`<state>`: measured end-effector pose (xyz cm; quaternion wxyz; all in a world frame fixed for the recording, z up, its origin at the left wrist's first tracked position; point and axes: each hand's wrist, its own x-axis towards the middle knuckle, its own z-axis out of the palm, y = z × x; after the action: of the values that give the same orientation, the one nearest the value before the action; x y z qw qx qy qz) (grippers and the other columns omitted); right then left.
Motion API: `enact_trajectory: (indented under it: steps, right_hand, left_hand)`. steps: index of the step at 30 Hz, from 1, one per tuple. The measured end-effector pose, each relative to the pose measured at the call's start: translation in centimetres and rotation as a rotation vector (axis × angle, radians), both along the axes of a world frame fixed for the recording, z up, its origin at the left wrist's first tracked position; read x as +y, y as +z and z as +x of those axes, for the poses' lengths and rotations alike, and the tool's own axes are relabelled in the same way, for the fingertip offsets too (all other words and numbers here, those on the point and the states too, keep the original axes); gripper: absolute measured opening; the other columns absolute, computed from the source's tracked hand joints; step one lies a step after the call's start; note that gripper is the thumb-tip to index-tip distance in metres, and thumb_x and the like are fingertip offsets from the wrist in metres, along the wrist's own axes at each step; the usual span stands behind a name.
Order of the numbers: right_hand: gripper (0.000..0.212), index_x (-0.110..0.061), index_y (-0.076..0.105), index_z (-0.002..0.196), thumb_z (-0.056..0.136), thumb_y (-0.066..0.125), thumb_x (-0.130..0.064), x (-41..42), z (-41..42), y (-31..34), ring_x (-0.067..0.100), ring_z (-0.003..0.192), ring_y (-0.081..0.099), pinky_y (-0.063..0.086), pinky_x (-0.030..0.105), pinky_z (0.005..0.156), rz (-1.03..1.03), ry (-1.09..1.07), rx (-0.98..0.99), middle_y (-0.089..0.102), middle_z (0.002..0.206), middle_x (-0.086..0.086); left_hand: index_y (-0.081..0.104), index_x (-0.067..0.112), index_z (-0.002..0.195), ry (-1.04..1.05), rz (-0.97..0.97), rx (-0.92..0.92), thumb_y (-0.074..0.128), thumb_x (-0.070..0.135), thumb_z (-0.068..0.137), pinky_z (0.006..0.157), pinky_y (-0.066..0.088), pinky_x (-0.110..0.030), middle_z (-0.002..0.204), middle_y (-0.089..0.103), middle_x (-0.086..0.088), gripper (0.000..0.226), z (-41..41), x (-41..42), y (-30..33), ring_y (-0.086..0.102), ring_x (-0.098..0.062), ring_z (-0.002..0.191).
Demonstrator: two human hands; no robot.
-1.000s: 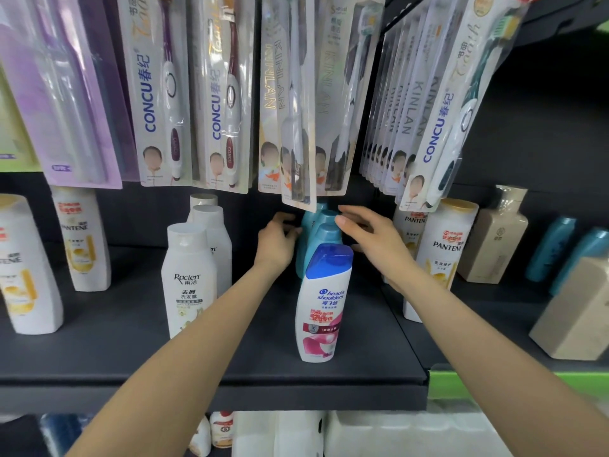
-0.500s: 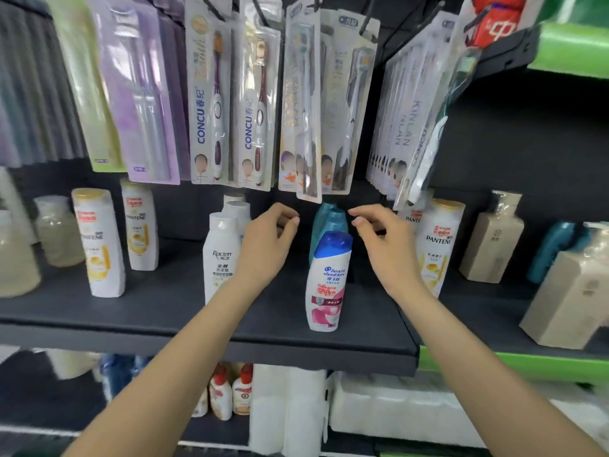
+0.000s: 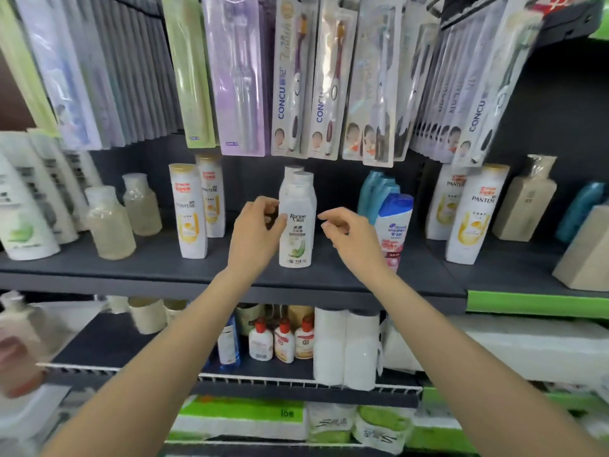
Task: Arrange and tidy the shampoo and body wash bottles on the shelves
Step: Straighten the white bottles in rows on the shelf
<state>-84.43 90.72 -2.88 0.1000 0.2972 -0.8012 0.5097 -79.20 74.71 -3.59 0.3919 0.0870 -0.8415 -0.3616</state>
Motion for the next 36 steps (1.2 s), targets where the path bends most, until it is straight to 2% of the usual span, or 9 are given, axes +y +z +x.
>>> enact_trajectory:
  steps: [5, 8, 11, 17, 22, 26, 31, 34, 36]
  right_hand:
    - [0.027, -0.015, 0.059, 0.120, 0.093, 0.055, -0.013, -2.7, -0.3, -1.4, 0.010, 0.089, 0.055, 0.041, 0.007, 0.065, 0.060, -0.044, -0.023, 0.061, 0.113, 0.006]
    - [0.043, -0.013, 0.043, 0.133, 0.092, 0.058, -0.015, -3.6, -1.2, -1.9, 0.010, 0.092, 0.053, 0.038, 0.009, 0.062, 0.050, -0.096, -0.077, 0.054, 0.121, 0.008]
    - [0.052, -0.013, 0.036, 0.138, 0.092, 0.058, -0.017, -3.8, -2.2, -1.9, 0.015, 0.100, 0.055, 0.042, 0.021, 0.075, 0.054, -0.092, -0.130, 0.052, 0.126, 0.010]
    - [0.033, -0.013, 0.051, 0.126, 0.094, 0.056, -0.020, -4.1, -4.4, -2.2, 0.008, 0.098, 0.053, 0.041, 0.015, 0.071, 0.012, 0.049, -0.264, 0.060, 0.123, 0.003]
    - [0.023, -0.021, 0.054, 0.113, 0.091, 0.060, -0.020, -4.8, -5.0, -2.5, 0.016, 0.104, 0.062, 0.053, 0.038, 0.089, -0.075, 0.130, -0.321, 0.063, 0.114, -0.001]
    - [0.016, -0.017, 0.056, 0.104, 0.089, 0.063, -0.020, -4.4, -4.3, -2.7, 0.014, 0.097, 0.066, 0.058, 0.033, 0.078, -0.174, 0.148, -0.399, 0.066, 0.110, 0.002]
    - [0.024, -0.007, 0.059, 0.103, 0.089, 0.064, -0.025, -4.8, -2.8, -2.6, 0.017, 0.083, 0.071, 0.059, 0.030, 0.062, -0.350, 0.090, -0.575, 0.070, 0.099, 0.006]
    - [0.028, -0.002, 0.059, 0.100, 0.088, 0.066, -0.026, -6.3, -1.8, -2.1, 0.019, 0.083, 0.071, 0.059, 0.032, 0.060, -0.407, 0.030, -0.636, 0.070, 0.099, 0.009]
    - [0.022, -0.005, 0.059, 0.092, 0.088, 0.066, -0.025, -7.6, -0.9, -1.9, 0.020, 0.083, 0.071, 0.058, 0.031, 0.058, -0.457, -0.008, -0.651, 0.070, 0.097, 0.010]
  left_hand:
    - [0.045, 0.011, 0.132, -0.051, 0.008, -0.157, 0.056, 0.028, 0.092, 0.088, 0.042, -0.027, 0.125, 0.053, -0.010, 0.045, -0.5, -1.5, -0.7, 0.056, -0.021, 0.107]
    - [0.043, 0.011, 0.134, -0.087, -0.005, -0.223, 0.054, 0.027, 0.093, 0.086, 0.040, -0.024, 0.127, 0.053, -0.010, 0.046, -1.3, -1.8, -1.3, 0.055, -0.021, 0.109]
    - [0.041, 0.012, 0.135, -0.133, -0.019, -0.278, 0.055, 0.026, 0.093, 0.085, 0.041, -0.024, 0.125, 0.055, -0.010, 0.046, -2.0, -1.8, -1.7, 0.056, -0.018, 0.105]
    - [0.044, 0.013, 0.131, -0.175, 0.060, -0.285, 0.055, 0.024, 0.093, 0.079, 0.039, -0.021, 0.119, 0.060, -0.006, 0.041, -3.2, -2.2, -2.0, 0.055, -0.011, 0.097]
    - [0.048, 0.014, 0.126, -0.199, 0.061, -0.273, 0.056, 0.021, 0.093, 0.073, 0.042, -0.020, 0.112, 0.063, -0.005, 0.036, -3.7, -2.4, -2.6, 0.059, -0.016, 0.100]
    - [0.048, 0.020, 0.128, -0.245, 0.128, -0.232, 0.056, 0.024, 0.092, 0.078, 0.051, -0.024, 0.100, 0.064, 0.001, 0.037, -2.6, -2.5, -2.7, 0.062, -0.014, 0.093]
    - [0.039, 0.026, 0.135, -0.360, 0.132, -0.284, 0.067, 0.031, 0.084, 0.068, 0.047, -0.007, 0.101, 0.059, 0.015, 0.059, 0.0, -2.7, -2.8, 0.059, 0.001, 0.082]
    - [0.034, 0.024, 0.141, -0.352, -0.002, -0.340, 0.074, 0.040, 0.074, 0.084, 0.045, -0.018, 0.119, 0.055, 0.007, 0.080, 1.1, -3.9, -2.8, 0.053, -0.006, 0.103]
    - [0.032, 0.026, 0.140, -0.340, -0.090, -0.376, 0.078, 0.042, 0.069, 0.080, 0.038, -0.017, 0.119, 0.049, 0.002, 0.086, 1.6, -5.0, -2.6, 0.046, -0.008, 0.103]
